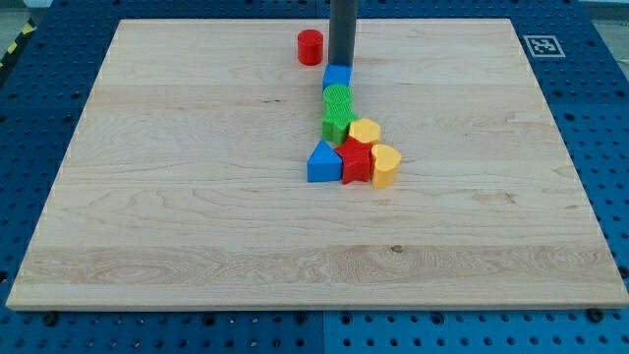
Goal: Move the red circle closer to the blue cube
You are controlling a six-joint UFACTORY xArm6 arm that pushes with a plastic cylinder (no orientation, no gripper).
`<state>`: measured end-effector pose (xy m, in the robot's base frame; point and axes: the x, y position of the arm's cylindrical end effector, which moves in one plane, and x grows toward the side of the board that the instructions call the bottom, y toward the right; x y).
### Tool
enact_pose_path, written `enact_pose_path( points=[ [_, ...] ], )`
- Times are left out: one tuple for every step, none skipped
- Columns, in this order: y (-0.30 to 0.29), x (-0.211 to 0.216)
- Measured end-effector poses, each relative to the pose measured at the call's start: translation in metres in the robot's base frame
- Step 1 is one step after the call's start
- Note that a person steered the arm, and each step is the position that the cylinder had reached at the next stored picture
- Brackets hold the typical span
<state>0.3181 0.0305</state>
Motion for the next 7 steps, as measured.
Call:
enact_pose_path(
  points=[
    [-0.005,0.026],
    [-0.033,0.047],
    [-0.066,0.056],
    [-0.112,0.035],
    [-0.132,-0.015],
    [-0.116,-0.076],
    [-0.086,-0.121]
  ],
)
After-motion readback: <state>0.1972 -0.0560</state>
